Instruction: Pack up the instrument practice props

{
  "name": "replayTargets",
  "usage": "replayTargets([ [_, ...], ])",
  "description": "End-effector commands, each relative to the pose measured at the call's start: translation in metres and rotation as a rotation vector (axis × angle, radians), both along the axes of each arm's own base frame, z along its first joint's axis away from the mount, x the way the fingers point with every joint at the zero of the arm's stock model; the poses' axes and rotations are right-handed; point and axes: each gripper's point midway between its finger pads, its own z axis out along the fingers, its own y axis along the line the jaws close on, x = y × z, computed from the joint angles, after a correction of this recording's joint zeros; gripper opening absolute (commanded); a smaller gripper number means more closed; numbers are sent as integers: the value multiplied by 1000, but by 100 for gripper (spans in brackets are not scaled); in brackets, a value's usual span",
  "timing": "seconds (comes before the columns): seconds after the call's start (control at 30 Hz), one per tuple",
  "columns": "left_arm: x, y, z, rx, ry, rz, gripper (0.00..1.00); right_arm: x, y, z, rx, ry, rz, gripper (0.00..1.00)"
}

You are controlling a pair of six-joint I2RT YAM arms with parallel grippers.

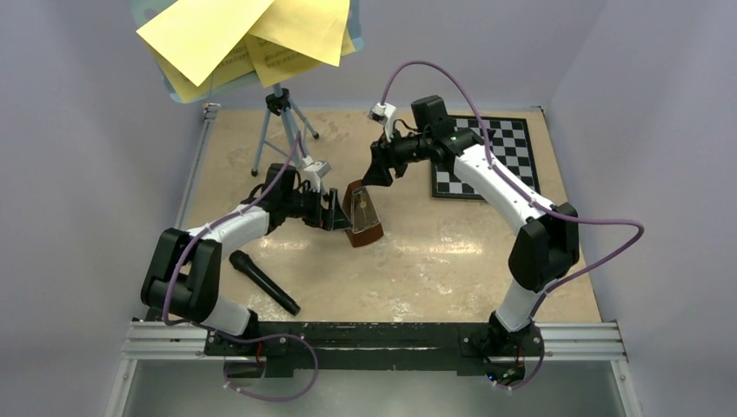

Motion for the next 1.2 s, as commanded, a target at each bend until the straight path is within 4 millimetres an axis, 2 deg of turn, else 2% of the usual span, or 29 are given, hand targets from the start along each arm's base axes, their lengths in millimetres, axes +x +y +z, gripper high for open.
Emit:
replayTargets([
  [0.0, 6, -5, 5, -107, 50, 134, 97, -19, 3, 29, 76, 0, 58, 64],
  [0.07, 9, -1, -3, -95, 57, 171, 97, -20, 7, 28, 85, 54, 59, 65],
  [0.13, 10, 3, -11, -128, 138, 233, 96, -21, 11, 25, 96, 144, 61, 65],
  [0.27, 13, 1, -14, -199, 185, 267, 94, -11, 18, 19, 133, 308, 8, 65],
  [0.5, 12, 6, -23, -285, 334, 350, 82, 5, 24, -13, 105, 433, -100, 57],
  [0.6, 12, 6, -28, -327, 383, 378, 64, 6, 22, -25, 84, 454, -116, 47],
  [0.63, 12, 6, -31, -326, 399, 387, 55, 7, 22, -27, 75, 458, -123, 43],
  [0.73, 10, 11, -43, -296, 458, 428, 14, 7, 21, -35, 50, 475, -125, 35],
  [0.77, 9, 13, -46, -286, 478, 441, 9, 7, 20, -37, 42, 479, -129, 34],
  [0.97, 9, 20, -64, -253, 558, 506, 4, 5, 17, -46, 17, 487, -134, 29],
  [1.17, 23, 16, -67, -280, 560, 516, 1, 0, 15, -52, 8, 492, -114, 28],
])
